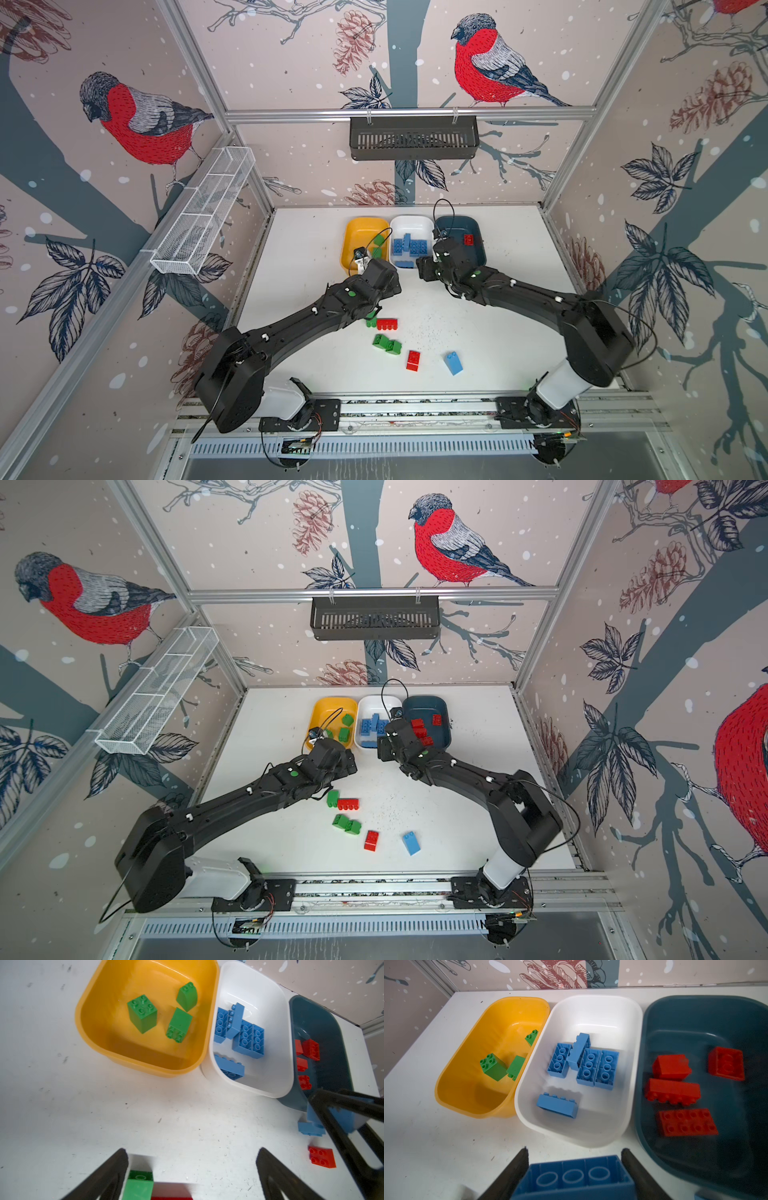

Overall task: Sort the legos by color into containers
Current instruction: 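Carry the light blue brick into the white tub and release while left lowers to pile, then close the left gripper on a green brick while right reaches toward red brick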

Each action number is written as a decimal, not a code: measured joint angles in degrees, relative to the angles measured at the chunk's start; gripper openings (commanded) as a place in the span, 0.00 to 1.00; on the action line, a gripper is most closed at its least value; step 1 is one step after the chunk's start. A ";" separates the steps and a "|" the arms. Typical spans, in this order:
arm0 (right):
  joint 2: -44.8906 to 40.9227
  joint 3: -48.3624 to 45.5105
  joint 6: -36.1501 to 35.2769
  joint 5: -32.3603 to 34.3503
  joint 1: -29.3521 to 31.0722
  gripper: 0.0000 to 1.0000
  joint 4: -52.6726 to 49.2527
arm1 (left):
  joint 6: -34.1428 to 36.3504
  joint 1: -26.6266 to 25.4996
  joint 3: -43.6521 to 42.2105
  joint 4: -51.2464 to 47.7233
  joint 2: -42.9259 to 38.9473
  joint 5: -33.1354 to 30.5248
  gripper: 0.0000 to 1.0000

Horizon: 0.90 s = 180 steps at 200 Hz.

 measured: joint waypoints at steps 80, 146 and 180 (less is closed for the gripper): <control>17.35 21.40 -5.64 3.17 -1.33 0.87 -10.71 | -1.68 1.40 -3.23 -0.07 -2.49 0.04 0.97; 5.99 10.01 -6.91 1.95 -0.35 0.96 -9.03 | -1.53 1.40 -0.87 -0.72 1.33 1.46 0.97; -3.56 0.55 -6.54 -0.17 -0.13 1.00 -5.57 | -1.46 1.40 0.79 -3.56 4.13 1.66 0.97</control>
